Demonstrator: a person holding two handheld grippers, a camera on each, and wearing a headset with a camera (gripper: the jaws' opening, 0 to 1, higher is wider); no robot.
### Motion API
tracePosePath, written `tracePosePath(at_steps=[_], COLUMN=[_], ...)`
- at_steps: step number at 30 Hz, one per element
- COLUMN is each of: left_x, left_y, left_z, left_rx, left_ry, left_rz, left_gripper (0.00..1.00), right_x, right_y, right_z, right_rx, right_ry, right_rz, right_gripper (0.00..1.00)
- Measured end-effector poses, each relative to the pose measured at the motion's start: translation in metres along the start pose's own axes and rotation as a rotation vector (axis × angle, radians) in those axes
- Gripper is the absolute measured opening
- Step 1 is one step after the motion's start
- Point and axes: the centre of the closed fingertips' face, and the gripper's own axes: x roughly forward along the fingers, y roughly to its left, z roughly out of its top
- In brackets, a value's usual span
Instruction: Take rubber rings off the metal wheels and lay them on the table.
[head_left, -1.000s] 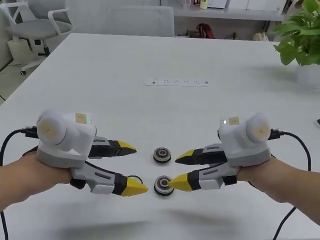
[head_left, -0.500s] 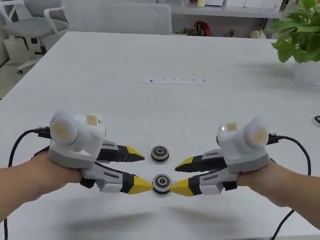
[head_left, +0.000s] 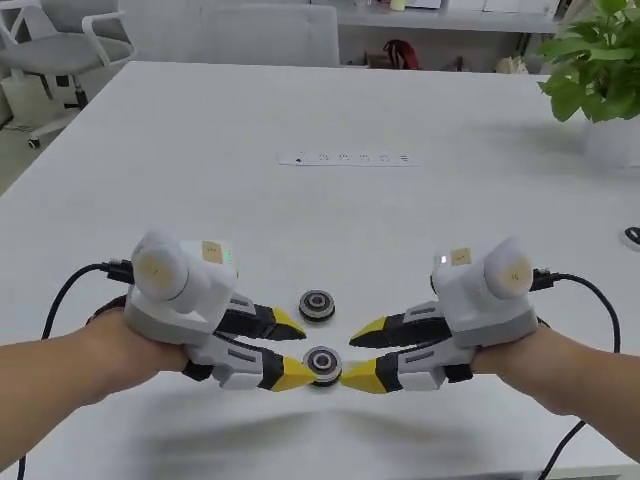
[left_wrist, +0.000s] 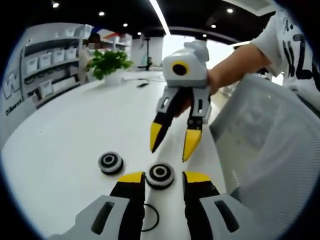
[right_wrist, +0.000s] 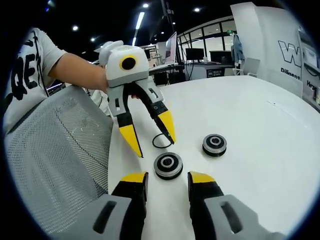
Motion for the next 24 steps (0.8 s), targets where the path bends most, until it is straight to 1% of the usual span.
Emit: tracePosePath(at_steps=[5,11,20,24], left_x=[0.005,0.008,0.014,0.016], left_y=[0.001,0.003,0.004,0.004], left_z=[-0.003,-0.003,-0.007,-0.007], left_rx=[0.013,0.011,0.022,0.019], left_ry=[0.022,0.023,0.048,0.046], left_rz=[-0.002,0.003,0.005,0.005], left_gripper=[0.26,0.23,0.20,0.19], right_x=[0.000,0.001,0.001,0.002], right_y=[-0.001,0.001,0.000,-0.001], right_z=[0.000,-0.001,-0.001,-0.001], right_rx=[0.003,0.007,0.012,0.014], right_ry=[-0.003,-0.002,-0.006,-0.008], right_rz=[-0.001,0.002,0.000,0.000], right_gripper=[0.28,0.28,0.27,0.26])
